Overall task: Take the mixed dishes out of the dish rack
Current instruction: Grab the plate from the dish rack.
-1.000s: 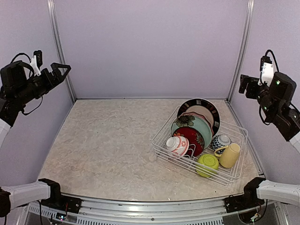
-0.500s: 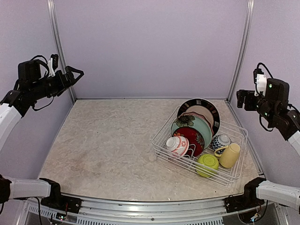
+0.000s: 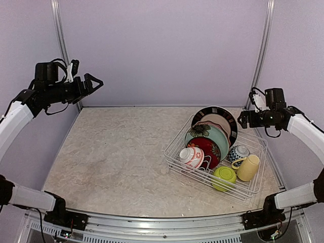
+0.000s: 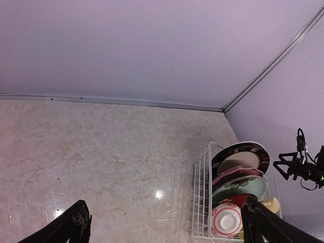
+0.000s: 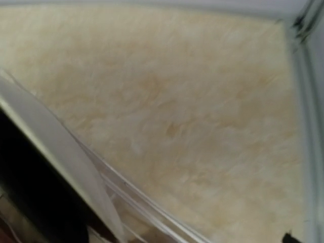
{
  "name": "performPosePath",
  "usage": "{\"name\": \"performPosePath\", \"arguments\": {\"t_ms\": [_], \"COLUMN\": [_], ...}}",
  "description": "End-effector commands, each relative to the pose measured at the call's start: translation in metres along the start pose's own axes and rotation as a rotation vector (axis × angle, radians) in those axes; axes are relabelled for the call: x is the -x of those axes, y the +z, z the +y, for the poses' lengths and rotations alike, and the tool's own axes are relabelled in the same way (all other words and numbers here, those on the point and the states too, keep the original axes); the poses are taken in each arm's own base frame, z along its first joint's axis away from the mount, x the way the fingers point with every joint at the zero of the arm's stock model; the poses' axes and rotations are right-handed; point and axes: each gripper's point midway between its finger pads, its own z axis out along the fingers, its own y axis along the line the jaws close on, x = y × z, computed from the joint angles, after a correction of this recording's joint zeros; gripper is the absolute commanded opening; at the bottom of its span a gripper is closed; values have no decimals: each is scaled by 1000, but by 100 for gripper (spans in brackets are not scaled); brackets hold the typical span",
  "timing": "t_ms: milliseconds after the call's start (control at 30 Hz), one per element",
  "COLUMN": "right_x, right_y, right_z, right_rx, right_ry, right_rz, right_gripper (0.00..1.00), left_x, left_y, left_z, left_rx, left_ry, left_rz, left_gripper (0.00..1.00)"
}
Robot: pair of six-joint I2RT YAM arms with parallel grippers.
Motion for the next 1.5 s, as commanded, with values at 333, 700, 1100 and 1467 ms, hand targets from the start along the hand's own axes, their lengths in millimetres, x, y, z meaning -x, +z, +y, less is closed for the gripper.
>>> {"name": "performPosePath", "arguments": {"t_ms": [333,700,1100,1467], "right_x": [33,18,11,5], "right_y": [4,-10,2,22], "right_z": [22,64,78,76], "right_rx": [209,336,361,343], "right_ry": [-13,-75,-113,-119], "right_rz": [-66,44,123,173], "right_gripper": [100,85,61,59], "left_x": [-29,-43,-66,-64], "left_y": [50,50,47,41], "left_z": [-46,-59,-50,-48], "left_rx": [-126,-169,-155,-138], "left_ry": [50,130,125,149], "left_rz": [229,223,276,262], "left_gripper": [99,99,99,99]}}
